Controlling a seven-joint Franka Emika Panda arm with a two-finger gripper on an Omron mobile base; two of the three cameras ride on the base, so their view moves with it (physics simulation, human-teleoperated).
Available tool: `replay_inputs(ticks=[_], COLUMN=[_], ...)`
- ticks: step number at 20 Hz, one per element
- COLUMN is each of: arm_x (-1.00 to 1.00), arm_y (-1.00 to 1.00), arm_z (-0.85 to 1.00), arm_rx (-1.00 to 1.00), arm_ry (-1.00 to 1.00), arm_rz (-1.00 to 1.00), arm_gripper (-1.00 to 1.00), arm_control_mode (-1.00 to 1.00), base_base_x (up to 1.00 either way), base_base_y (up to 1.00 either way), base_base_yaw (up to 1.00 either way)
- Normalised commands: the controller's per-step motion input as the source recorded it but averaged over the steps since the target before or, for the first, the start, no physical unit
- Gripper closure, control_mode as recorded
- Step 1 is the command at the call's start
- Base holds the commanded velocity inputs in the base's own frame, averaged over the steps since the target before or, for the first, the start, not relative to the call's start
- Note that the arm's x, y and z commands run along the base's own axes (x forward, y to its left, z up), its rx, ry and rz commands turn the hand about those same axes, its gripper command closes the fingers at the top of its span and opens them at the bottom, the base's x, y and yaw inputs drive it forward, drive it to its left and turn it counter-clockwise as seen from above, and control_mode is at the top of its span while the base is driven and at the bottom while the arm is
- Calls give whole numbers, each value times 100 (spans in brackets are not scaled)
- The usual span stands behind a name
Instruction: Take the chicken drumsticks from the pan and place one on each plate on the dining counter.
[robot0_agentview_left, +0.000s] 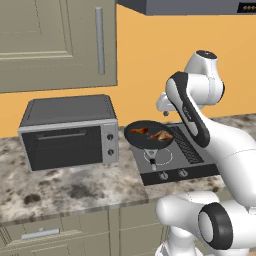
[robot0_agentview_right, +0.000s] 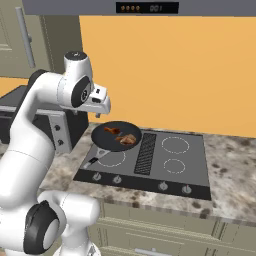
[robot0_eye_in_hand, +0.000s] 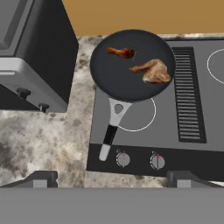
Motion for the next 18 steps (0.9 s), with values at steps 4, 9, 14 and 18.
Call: replay_inputs(ticks=[4,9,14,18], arm_x=[0,0,0,0], arm_y=[0,0,0,0], arm_z=[0,0,0,0], arm_rx=[0,0,0,0], arm_ry=[0,0,0,0], arm_rz=[0,0,0,0], arm_gripper=[-100,-100,-100,-100], arm_control_mode=[-100,-100,-100,-100], base_base_x=[0,0,0,0], base_base_y=[0,0,0,0], base_base_yaw=[0,0,0,0])
